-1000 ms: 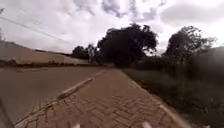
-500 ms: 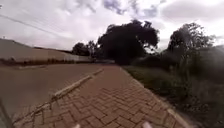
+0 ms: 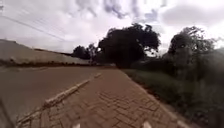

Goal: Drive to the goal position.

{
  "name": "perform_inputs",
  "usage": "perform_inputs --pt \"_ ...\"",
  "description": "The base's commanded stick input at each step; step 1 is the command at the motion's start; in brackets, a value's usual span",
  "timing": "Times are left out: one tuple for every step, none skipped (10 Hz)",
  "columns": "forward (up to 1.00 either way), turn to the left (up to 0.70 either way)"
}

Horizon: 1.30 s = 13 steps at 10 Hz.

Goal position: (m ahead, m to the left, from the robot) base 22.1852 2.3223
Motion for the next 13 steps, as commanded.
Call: perform_inputs --pt "0.5 0.0" --pt "0.5 0.0" --pt "0.5 0.0" --pt "0.5 0.0" --pt "0.5 0.0" --pt "0.5 0.0" --pt "0.5 0.0" --pt "0.5 0.0" --pt "0.5 0.0" --pt "0.5 0.0" --pt "0.5 0.0" --pt "0.5 0.0" --pt "0.5 0.0"
